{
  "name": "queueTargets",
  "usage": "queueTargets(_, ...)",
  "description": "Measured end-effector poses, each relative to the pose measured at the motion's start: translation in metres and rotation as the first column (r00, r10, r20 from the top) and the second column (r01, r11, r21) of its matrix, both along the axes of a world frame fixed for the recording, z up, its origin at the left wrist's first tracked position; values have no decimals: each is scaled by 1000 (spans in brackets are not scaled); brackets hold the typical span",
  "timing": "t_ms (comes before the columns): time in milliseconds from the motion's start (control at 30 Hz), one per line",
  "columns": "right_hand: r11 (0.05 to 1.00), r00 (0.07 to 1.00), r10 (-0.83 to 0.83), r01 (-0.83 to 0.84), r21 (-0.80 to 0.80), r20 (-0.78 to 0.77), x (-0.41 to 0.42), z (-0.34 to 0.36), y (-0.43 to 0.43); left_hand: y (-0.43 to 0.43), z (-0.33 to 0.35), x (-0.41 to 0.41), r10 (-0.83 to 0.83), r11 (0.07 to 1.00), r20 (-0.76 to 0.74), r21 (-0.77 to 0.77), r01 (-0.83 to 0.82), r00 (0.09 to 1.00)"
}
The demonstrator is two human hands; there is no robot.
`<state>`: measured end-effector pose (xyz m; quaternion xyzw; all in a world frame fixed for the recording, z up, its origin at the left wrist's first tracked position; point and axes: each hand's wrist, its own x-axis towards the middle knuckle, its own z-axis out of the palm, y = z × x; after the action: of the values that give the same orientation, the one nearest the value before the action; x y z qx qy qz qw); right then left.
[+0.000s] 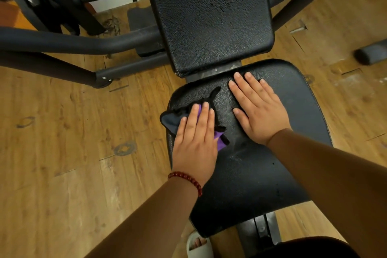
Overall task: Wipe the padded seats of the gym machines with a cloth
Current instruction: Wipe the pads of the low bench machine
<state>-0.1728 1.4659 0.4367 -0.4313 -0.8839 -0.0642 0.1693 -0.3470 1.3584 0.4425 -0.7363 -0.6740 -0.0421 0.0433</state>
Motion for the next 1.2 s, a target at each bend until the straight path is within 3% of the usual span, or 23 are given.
queueTargets(100, 1000, 1000, 0, 0, 1, -1, -1, 1, 0, 8, 4, -7, 1, 1000, -6, 13, -1, 1000)
queueTargets(267, 1000, 1000, -3, 3, -25, 16, 0, 1, 0, 29, 7, -2, 220, 974, 71, 48, -223, 973)
queueTargets(433, 998, 999, 10, -8, -58, 34, 1, 2, 0, -8, -11, 19, 169, 986, 53, -9, -169, 984)
queueTargets(533, 998, 999, 19, -17, -66, 36, 2, 2, -1, 0, -8, 21, 246, 969, 40, 1, -246, 968)
queueTargets(733, 991, 995, 78, -70, -113, 69, 5, 5, -1, 24, 5, 37, 580, 811, 184, -32, -584, 794)
queueTargets(967, 946, 929, 318, -299, -121, 190, 9, 6, -5, 2, -3, 68, 637, 769, 198, -92, -633, 745)
queueTargets(1133, 937, 919, 345, -327, -121, 193, 10, 6, -4, 28, 7, 56, 783, 605, 250, -93, -791, 569)
queueTargets(1200, 937, 921, 344, -327, -122, 180, 10, 6, -3, 26, 1, 62, 789, 598, 235, -79, -798, 568)
